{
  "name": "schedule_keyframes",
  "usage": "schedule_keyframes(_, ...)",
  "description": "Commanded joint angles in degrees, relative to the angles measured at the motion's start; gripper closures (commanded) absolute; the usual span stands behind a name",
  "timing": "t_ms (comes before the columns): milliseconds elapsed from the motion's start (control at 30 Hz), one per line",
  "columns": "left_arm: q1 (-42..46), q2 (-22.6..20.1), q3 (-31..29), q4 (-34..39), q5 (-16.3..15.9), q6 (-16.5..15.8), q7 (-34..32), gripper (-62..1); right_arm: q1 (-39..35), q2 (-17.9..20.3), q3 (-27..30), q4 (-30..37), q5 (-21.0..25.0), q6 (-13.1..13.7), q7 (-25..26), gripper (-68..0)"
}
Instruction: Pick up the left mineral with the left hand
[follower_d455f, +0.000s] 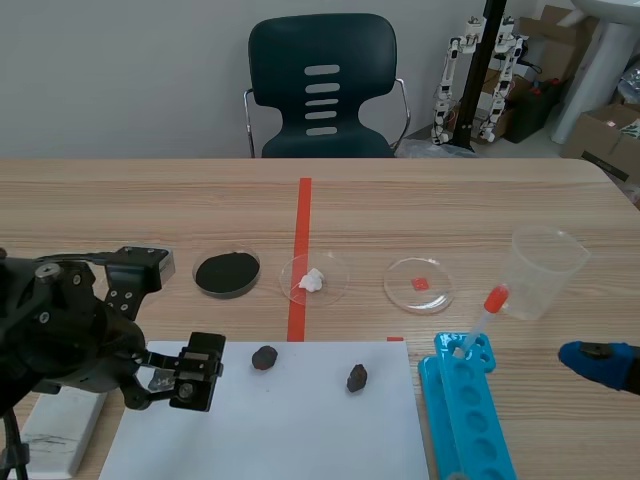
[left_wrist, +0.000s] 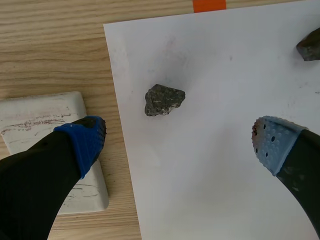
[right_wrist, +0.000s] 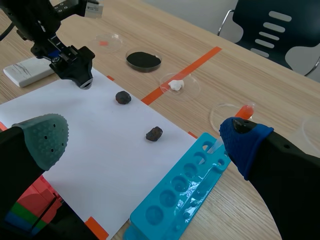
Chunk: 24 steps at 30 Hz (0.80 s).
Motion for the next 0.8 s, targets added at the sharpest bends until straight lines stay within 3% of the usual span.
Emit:
schedule_keyframes(0,-1.14,0.46,-0.02,-0.11,0.02,0.35,-0.24,-61.5,-0.11,0.0,0.15,0.5,0.59,0.04,0.74,-63.8)
schedule_keyframes(500,-6.71,2.8,0.22,-10.12,0.0,0.31,-0.7,-60.9,-0.11,-0.02,0.15,0.5,0.59,0.04,0.72,-63.8)
schedule_keyframes(600,-6.71,2.82,0.22,-10.12,0.0,0.31,-0.74,-49.0,-0.11,-0.02,0.15,0.5,0.59,0.04,0.72,-63.8)
schedule_keyframes(767,-6.71,2.82,0.22,-10.12,0.02,0.31,-0.85,-37.1,-0.11,-0.02,0.15,0.5,0.59,0.04,0.72,-63.8)
